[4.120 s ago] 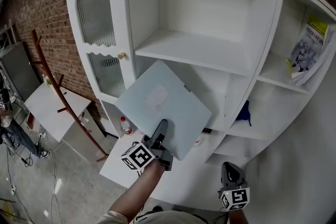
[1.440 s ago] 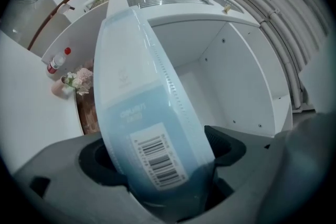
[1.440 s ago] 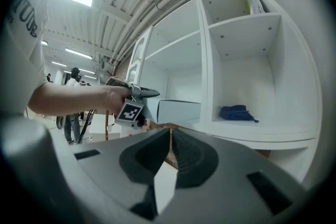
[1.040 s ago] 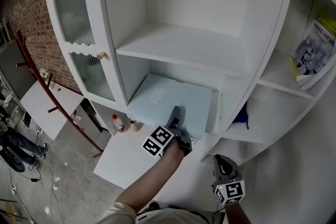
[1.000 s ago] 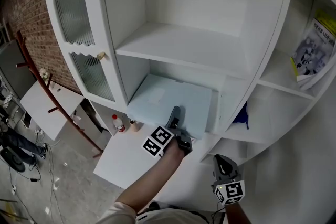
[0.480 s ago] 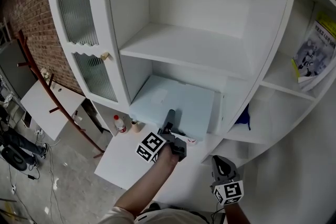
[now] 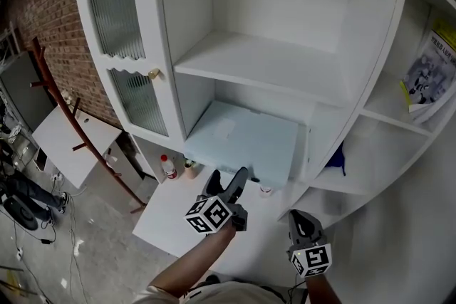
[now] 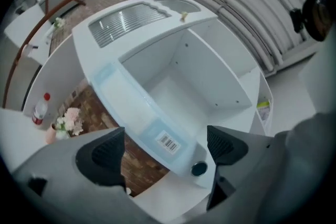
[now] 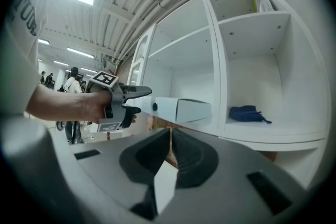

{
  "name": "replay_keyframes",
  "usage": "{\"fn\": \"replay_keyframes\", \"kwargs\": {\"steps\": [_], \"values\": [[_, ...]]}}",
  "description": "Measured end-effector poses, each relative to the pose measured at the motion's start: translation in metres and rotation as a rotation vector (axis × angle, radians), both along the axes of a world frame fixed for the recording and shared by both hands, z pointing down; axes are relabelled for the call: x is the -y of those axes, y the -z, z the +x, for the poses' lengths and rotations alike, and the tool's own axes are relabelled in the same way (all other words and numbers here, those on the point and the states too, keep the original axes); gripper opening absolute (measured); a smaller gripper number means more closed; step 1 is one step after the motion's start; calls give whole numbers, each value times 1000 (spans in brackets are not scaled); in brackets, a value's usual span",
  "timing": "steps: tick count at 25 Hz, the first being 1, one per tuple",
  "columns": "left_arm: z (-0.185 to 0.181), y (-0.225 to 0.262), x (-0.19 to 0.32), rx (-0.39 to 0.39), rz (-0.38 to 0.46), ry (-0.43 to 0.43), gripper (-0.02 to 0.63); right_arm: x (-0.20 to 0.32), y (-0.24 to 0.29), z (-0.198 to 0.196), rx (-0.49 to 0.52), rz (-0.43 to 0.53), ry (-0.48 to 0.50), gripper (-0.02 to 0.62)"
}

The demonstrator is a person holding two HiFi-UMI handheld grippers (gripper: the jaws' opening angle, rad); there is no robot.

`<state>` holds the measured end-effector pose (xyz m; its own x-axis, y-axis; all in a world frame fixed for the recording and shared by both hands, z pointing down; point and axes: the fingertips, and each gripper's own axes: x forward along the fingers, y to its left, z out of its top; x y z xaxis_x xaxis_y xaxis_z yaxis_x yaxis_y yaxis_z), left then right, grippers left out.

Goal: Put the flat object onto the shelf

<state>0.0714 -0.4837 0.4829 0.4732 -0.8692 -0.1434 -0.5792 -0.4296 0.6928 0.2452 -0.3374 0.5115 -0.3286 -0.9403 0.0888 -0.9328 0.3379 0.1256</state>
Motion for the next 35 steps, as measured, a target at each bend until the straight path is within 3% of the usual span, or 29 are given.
{"fn": "replay_keyframes", "kwargs": {"steps": [7,10,17,35], "values": [[-6,17,-17,416,219,60,457,-1,2,-7,-3,6,4,32],[-7,18,-9,522,249,76,457,-3,2,-11,-3,8,6,32],[-5,13,7,599,258,67,457,-4,5,-11,-5,14,-10,32],[10,14,41,594,239,53,457,-17,12,4,-6,23,-102,32]]}}
